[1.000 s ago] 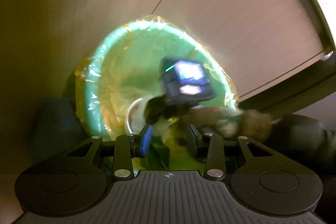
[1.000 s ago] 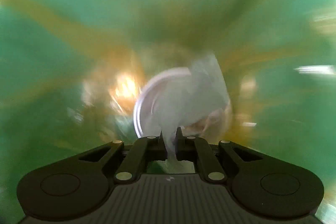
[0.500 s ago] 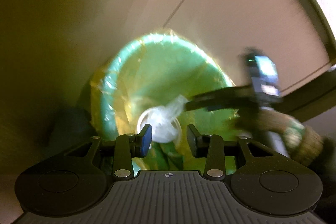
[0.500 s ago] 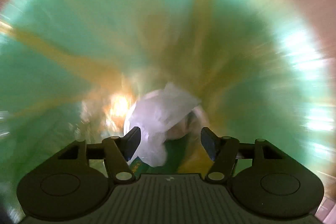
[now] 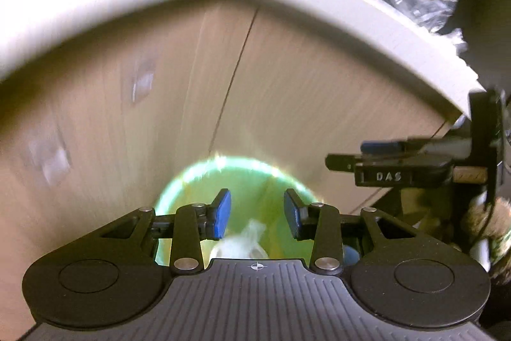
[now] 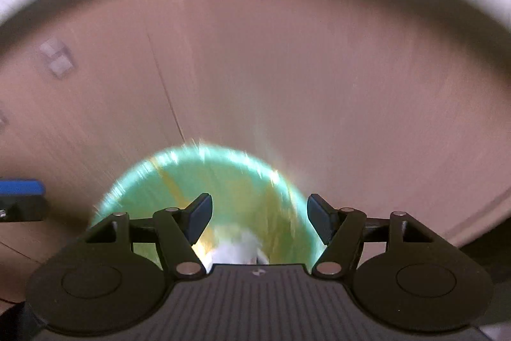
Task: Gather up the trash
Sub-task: 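Raise both empty grippers back up to the counter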
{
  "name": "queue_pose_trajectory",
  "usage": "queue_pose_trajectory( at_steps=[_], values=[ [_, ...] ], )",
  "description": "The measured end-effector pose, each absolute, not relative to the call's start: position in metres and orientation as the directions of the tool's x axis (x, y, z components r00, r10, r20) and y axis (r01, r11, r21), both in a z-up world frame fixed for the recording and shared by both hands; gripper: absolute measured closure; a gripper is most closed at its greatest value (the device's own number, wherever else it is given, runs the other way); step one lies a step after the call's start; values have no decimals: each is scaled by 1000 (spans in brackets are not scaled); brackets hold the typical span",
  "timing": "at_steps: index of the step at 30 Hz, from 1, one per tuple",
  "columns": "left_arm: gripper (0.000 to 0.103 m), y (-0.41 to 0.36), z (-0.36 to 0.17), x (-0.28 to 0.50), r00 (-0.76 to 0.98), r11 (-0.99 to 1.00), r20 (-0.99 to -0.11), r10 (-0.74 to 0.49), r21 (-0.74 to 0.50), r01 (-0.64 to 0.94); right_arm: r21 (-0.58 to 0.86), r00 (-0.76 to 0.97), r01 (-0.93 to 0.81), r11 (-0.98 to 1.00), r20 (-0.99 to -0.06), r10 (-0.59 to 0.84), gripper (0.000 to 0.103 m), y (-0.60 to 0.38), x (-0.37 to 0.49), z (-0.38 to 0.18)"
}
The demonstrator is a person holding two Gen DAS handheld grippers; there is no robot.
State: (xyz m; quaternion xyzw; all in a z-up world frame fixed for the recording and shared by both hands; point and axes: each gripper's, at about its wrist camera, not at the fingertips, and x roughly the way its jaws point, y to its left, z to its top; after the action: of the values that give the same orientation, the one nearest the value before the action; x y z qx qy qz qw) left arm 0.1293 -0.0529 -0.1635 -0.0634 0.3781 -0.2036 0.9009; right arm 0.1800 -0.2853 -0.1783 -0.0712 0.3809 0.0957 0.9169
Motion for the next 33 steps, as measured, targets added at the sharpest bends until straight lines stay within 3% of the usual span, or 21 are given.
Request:
queue_pose_trajectory(
  at_steps=[9, 14, 18, 21, 27, 33],
  values=[
    [62, -67, -46, 121, 755, 941, -573, -319, -100, 323, 9, 797, -319, 948, -538, 274, 28, -259, 195, -38],
    [62, -50, 3, 117, 789, 942, -523, -324, -107, 317, 75, 824, -356, 931, -445, 351, 23, -243, 209, 32],
    [61, -16, 40, 115, 865, 975, -455, -210, -33, 219, 133, 830, -358, 924, -409, 380, 21, -236, 233, 68],
    [61, 24, 53, 123, 899, 997, -432, -67, 9, 78, 123, 828, -368, 921, -407, 385, 19, -223, 243, 77],
    [62, 107, 51, 154, 859, 988, -495, 131, -9, -156, 136, 739, -438, 889, -508, 442, 19, -186, 265, 51],
    [62, 154, 33, 166, 813, 981, -577, 71, -109, -163, 141, 685, -458, 878, -573, 450, 19, -161, 268, 31]
  ],
)
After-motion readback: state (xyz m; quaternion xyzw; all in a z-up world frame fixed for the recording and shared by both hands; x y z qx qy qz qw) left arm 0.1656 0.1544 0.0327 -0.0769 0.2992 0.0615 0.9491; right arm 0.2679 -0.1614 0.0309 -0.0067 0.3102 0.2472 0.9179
